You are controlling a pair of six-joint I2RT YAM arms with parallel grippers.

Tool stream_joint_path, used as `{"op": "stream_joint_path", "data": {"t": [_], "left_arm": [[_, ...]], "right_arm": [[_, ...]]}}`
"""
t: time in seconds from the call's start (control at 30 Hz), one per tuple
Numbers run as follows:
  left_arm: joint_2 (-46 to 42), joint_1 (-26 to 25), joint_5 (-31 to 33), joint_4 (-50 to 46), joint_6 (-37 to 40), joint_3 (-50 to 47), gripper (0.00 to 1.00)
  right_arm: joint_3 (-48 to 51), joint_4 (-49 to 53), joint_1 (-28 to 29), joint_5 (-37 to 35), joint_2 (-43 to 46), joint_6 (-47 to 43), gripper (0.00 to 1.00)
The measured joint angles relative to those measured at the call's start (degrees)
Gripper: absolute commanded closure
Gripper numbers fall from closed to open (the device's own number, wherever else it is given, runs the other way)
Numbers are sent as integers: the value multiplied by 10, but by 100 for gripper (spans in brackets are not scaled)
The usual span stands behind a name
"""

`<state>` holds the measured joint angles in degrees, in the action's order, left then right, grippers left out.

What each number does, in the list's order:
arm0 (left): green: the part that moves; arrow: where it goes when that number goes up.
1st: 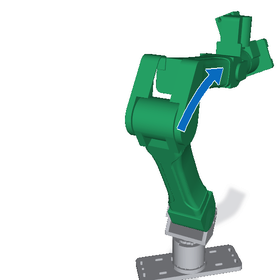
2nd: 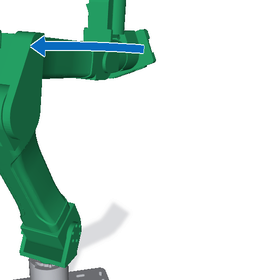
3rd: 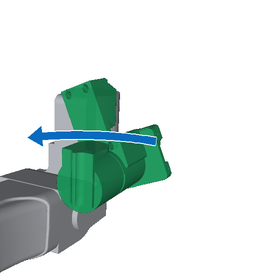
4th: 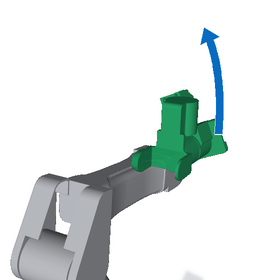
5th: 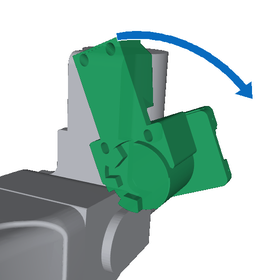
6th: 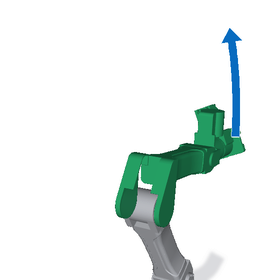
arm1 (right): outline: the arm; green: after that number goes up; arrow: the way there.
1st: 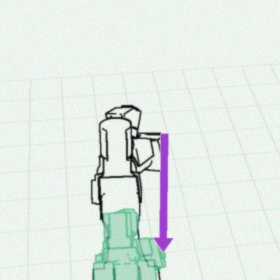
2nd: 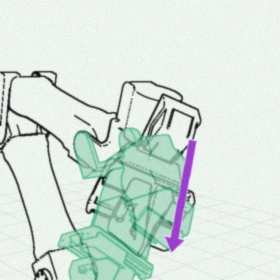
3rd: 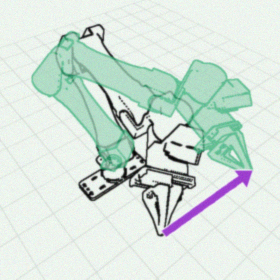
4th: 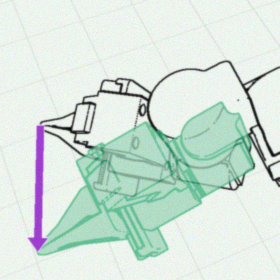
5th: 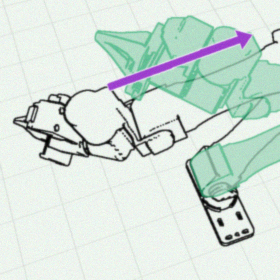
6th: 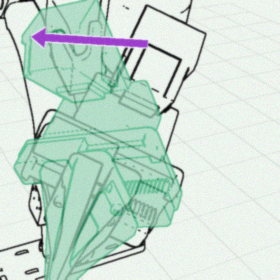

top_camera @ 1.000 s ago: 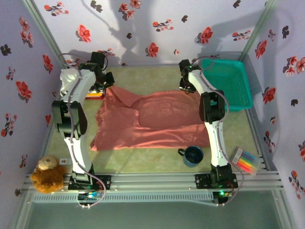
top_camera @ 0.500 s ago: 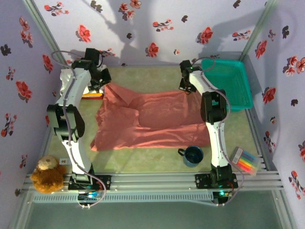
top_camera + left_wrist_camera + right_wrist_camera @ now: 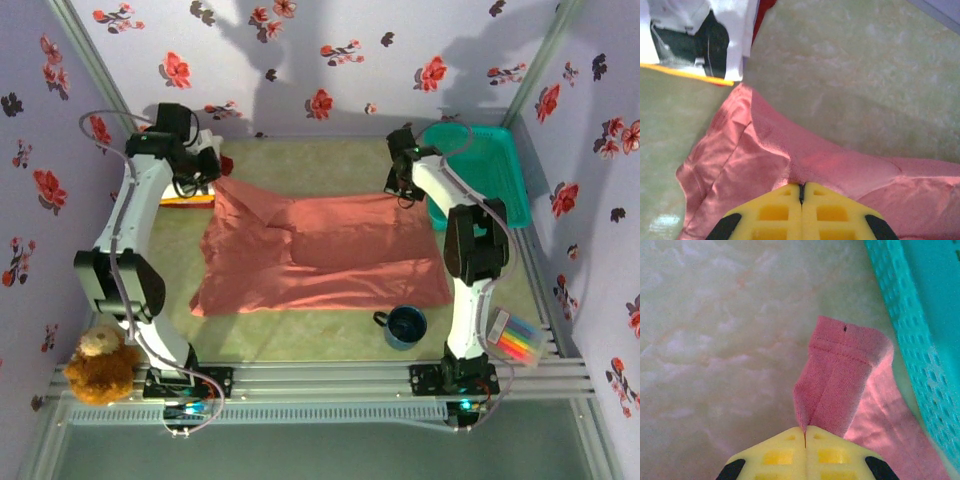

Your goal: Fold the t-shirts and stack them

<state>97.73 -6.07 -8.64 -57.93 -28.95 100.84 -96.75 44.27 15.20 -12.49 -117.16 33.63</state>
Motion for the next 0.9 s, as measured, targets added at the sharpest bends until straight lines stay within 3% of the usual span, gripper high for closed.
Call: {"op": "stream_joint_path", "data": {"t": [0.47,0.9], "left_arm": [[-101,7,-32,2,2,-172,100],[-125,9,-50,-15,2,-198,100]], "right_arm": [[262,-41,56,-26,134,70,100],[294,-41,66,-59,158,75,100]]}}
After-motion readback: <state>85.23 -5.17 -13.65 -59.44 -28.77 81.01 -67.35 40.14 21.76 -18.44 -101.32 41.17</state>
